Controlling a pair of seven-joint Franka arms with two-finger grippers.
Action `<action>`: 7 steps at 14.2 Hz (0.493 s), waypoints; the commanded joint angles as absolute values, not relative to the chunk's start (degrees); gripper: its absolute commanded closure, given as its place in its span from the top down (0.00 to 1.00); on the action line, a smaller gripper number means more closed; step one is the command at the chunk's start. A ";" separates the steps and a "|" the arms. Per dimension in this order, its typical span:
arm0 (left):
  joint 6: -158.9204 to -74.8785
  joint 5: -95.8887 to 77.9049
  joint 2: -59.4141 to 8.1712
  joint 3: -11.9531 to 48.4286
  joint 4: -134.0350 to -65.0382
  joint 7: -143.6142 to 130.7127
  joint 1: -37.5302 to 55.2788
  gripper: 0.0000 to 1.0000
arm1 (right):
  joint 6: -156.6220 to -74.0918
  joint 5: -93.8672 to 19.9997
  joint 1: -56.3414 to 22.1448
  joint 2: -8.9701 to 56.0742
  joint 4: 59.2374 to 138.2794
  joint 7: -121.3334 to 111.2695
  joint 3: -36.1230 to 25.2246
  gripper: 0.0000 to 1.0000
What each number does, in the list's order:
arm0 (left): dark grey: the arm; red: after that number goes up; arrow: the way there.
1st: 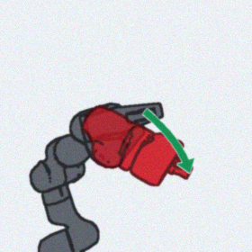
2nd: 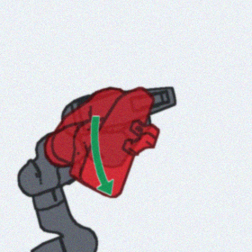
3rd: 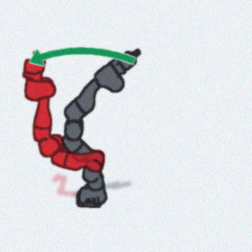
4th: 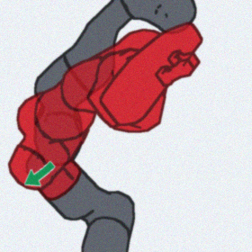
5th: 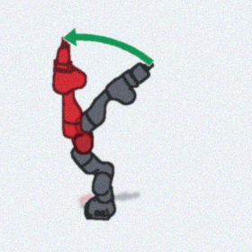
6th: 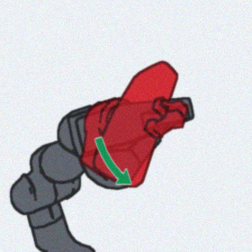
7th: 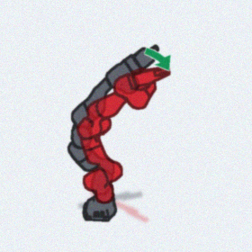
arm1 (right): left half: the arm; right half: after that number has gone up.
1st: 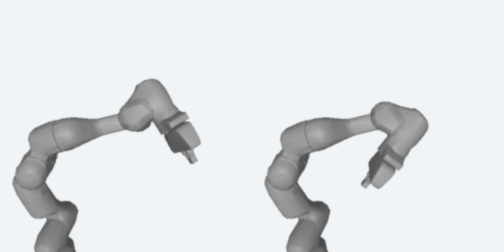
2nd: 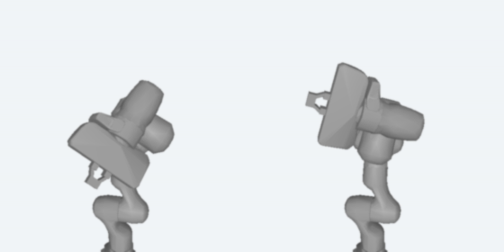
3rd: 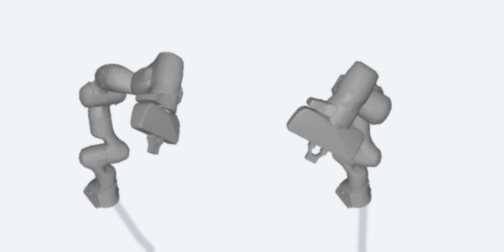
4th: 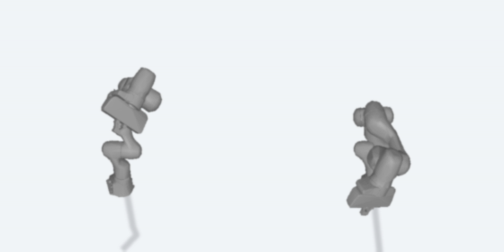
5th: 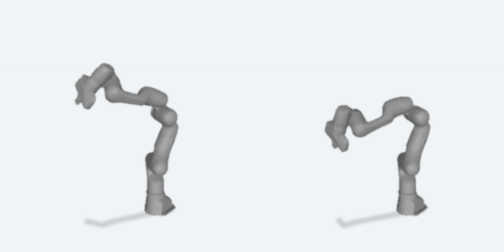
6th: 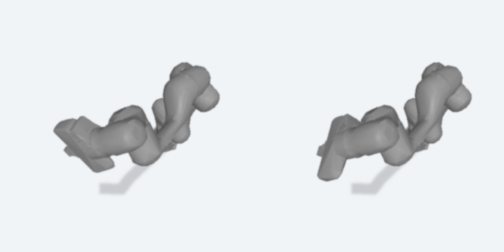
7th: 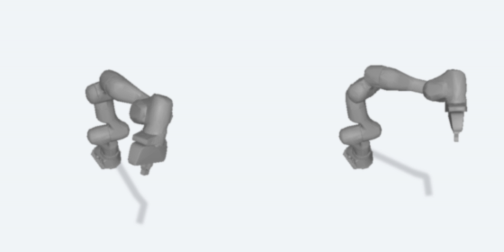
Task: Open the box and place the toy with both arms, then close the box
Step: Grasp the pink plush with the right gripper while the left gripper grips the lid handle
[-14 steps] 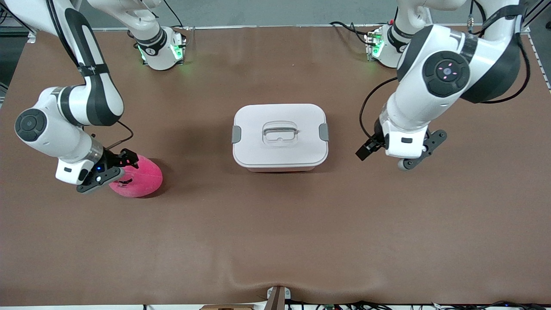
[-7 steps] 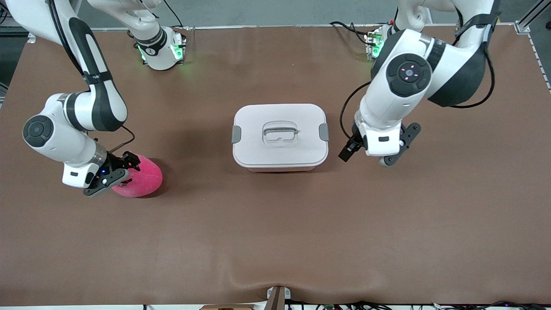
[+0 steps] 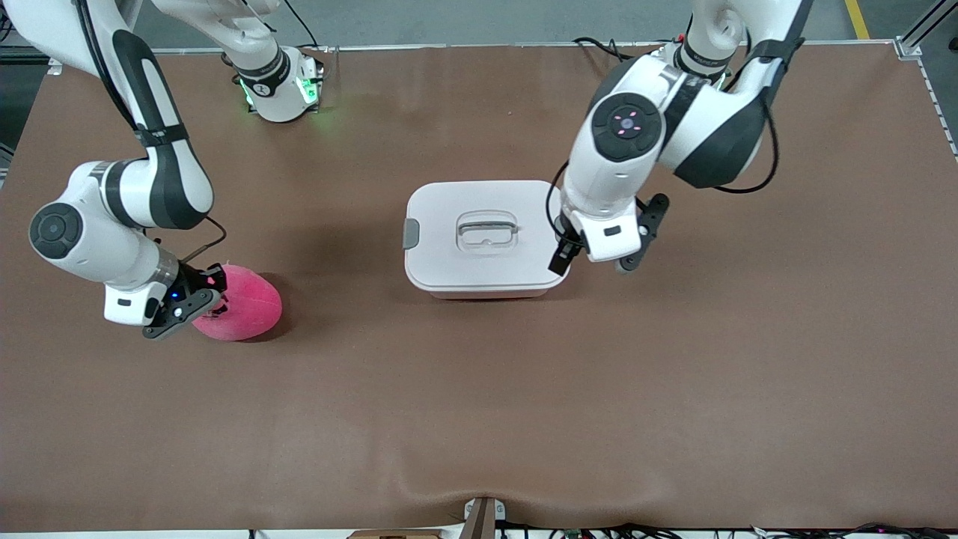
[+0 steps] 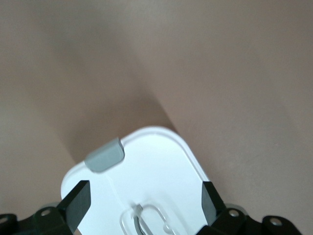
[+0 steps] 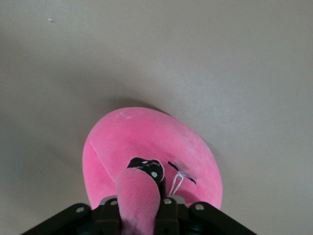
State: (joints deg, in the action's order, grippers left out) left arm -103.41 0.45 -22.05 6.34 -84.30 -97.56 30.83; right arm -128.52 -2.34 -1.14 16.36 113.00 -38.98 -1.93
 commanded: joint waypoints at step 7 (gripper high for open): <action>-108.54 0.18 -26.01 5.80 -83.32 -114.33 36.74 1.00 | -124.21 -1.67 0.00 15.29 109.69 -40.43 -1.41 0.00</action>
